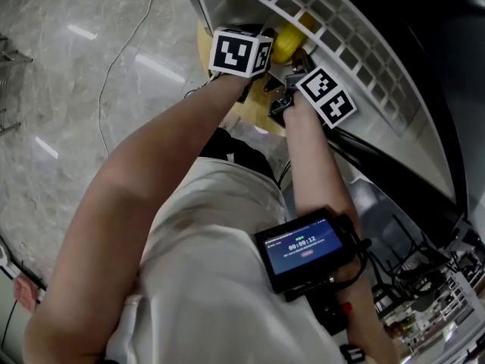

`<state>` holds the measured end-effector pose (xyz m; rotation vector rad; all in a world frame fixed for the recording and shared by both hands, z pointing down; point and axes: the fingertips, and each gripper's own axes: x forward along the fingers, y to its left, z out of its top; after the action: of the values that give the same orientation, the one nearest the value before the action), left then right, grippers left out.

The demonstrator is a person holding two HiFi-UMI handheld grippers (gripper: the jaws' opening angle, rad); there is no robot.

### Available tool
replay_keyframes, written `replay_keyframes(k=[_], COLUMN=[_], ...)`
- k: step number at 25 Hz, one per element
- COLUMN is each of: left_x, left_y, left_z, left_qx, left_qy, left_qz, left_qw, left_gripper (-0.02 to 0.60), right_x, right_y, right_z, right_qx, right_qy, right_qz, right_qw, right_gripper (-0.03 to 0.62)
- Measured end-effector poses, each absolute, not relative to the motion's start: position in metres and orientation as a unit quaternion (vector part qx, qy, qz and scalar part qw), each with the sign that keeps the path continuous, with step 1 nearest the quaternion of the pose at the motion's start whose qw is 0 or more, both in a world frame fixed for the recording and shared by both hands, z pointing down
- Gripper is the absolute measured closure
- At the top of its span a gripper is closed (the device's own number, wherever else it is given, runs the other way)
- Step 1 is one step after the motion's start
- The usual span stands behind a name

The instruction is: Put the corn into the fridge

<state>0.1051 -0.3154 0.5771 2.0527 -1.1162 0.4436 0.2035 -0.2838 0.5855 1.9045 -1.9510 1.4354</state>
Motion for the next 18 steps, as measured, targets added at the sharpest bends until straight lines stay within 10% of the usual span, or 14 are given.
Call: replay_keyframes(k=[18], left_x=[0.119], left_y=[-0.318], left_z=[0.597], left_qx=[0.801], left_qy=[-0.426], left_qz=[0.227], left_qw=[0.354], left_gripper=[0.522], right_x=[0.215], right_y=[-0.284], right_z=[0.595], right_qx=[0.629], right_qy=[-0.613], right_qz=[0.474], right_qw=[0.069], right_gripper=[0.54])
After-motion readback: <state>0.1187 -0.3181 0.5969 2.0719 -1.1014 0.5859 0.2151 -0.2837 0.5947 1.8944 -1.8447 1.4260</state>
